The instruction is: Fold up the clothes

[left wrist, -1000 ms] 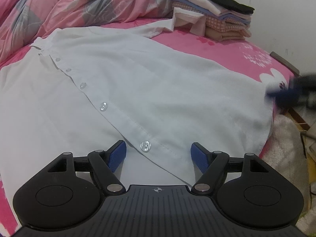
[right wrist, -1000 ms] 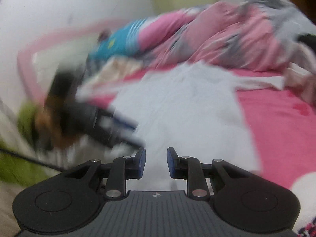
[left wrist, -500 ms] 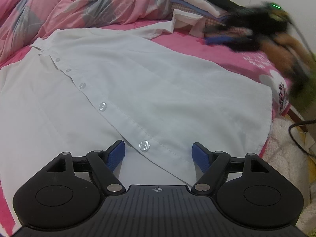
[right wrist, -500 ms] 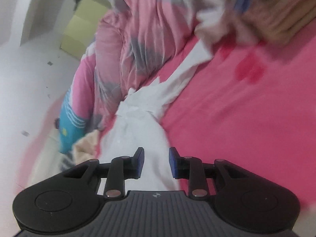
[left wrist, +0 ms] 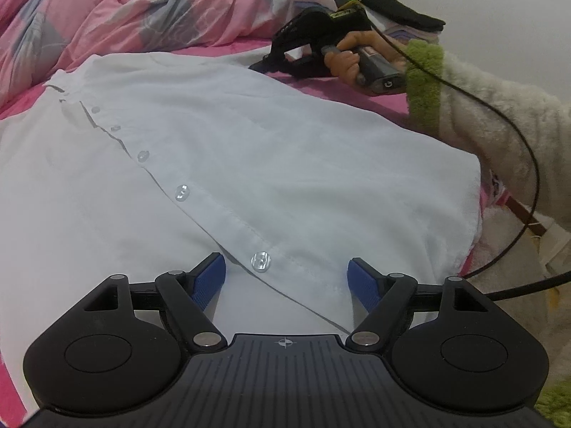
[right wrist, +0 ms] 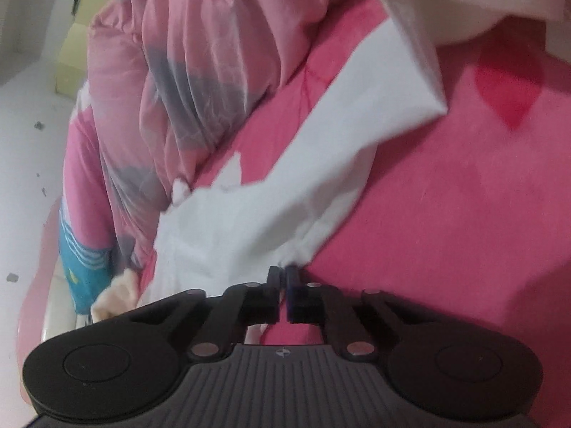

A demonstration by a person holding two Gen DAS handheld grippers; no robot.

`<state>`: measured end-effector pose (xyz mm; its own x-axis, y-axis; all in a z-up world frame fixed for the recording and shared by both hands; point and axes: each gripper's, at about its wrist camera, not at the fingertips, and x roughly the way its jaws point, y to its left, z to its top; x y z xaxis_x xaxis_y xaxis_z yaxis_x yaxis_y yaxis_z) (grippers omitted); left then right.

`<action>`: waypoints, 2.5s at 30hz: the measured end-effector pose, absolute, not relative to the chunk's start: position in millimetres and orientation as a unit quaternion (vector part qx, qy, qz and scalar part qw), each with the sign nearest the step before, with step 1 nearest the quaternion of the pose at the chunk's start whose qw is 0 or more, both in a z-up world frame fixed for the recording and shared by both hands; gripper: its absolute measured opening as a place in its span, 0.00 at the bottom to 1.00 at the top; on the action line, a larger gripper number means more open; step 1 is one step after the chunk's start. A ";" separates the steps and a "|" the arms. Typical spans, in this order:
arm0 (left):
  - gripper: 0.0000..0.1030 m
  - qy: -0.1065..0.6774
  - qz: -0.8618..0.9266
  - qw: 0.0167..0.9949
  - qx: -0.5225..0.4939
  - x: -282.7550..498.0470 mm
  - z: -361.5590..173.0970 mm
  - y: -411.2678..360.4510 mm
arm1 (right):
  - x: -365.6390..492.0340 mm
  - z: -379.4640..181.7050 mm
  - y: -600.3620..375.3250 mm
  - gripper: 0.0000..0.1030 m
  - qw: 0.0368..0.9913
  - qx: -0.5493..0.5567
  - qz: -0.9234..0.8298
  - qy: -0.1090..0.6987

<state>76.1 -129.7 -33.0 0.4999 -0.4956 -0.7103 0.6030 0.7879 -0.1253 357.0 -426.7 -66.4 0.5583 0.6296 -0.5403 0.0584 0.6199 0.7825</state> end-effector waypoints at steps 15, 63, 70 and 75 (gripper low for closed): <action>0.74 0.389 -0.335 0.854 0.082 76.1 -31.9 -126.1 | 378.0 -38.7 -377.5 0.02 0.915 0.055 0.139 0.374; 0.73 0.317 -0.413 0.840 0.154 23.5 -16.7 -220.9 | 7.9 -50.2 -443.5 0.16 0.924 0.185 0.109 0.315; 0.73 0.326 -0.378 0.855 0.144 20.9 -13.2 -196.1 | 5.2 -47.3 -409.3 0.00 0.950 0.100 0.098 0.278; 0.73 0.335 -0.355 0.859 0.153 21.2 -13.6 -183.8 | -16.7 -30.8 -366.8 0.00 0.966 -0.097 0.035 0.235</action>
<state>21.2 -183.8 -13.6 0.5238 -0.5070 -0.6845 0.7120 0.7018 0.0250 -16.7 -366.8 -30.8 0.8867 0.0221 -0.4619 -0.1130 0.9789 -0.1701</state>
